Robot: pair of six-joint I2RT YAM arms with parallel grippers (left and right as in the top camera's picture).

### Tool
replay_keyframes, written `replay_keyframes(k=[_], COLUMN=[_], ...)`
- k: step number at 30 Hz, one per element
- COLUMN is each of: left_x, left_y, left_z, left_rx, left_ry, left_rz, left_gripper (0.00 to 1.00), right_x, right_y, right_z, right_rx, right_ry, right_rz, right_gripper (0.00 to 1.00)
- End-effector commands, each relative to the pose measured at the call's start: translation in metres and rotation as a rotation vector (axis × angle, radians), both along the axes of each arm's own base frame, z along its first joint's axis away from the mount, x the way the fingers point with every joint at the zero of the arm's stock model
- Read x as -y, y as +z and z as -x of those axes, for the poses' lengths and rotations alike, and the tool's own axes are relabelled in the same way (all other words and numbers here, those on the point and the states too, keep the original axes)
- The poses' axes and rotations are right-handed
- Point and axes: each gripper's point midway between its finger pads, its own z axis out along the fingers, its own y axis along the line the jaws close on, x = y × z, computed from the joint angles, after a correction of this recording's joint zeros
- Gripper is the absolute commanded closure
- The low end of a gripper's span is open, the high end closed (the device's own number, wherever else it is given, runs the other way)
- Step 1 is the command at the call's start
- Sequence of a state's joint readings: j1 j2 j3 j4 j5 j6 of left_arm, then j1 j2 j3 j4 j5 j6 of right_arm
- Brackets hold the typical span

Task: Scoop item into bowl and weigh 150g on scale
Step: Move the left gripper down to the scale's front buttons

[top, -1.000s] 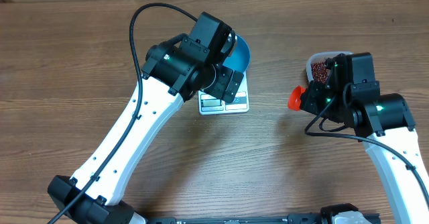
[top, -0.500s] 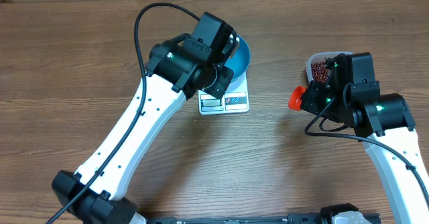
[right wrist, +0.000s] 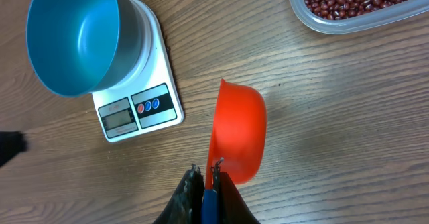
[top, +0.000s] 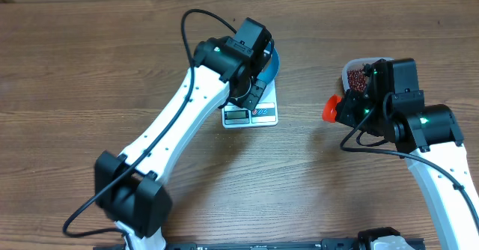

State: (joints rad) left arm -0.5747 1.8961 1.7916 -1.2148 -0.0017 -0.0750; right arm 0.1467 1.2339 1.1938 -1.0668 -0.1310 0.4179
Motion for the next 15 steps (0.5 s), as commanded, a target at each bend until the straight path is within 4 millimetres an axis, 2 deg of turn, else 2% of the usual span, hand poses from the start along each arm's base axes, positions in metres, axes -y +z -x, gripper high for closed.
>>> replay_keyframes(k=[1,5,12,15], left_x=[0.002,0.004,0.006,0.011], left_y=[-0.017,-0.031,-0.022,-0.027], left_z=[-0.003,-0.006,-0.006,-0.004], left_rx=[-0.033,-0.056,-0.027,-0.002], left_ry=[0.0,0.016,0.011,-0.005], left_rz=[-0.028,-0.038,-0.025,-0.038], left_gripper=[0.96,0.95,0.95,0.95], right_x=[-0.002,-0.002,-0.002,-0.002], right_y=[0.017,0.017,0.017,0.017], right_z=[-0.004,-0.004,-0.004,-0.004], right_rx=[0.054,0.054,0.054,0.055], right_ry=[0.011,0.011,0.011,0.011], right_rz=[-0.005,-0.005,-0.005,-0.004], right_gripper=[0.93,0.93,0.93,0.92])
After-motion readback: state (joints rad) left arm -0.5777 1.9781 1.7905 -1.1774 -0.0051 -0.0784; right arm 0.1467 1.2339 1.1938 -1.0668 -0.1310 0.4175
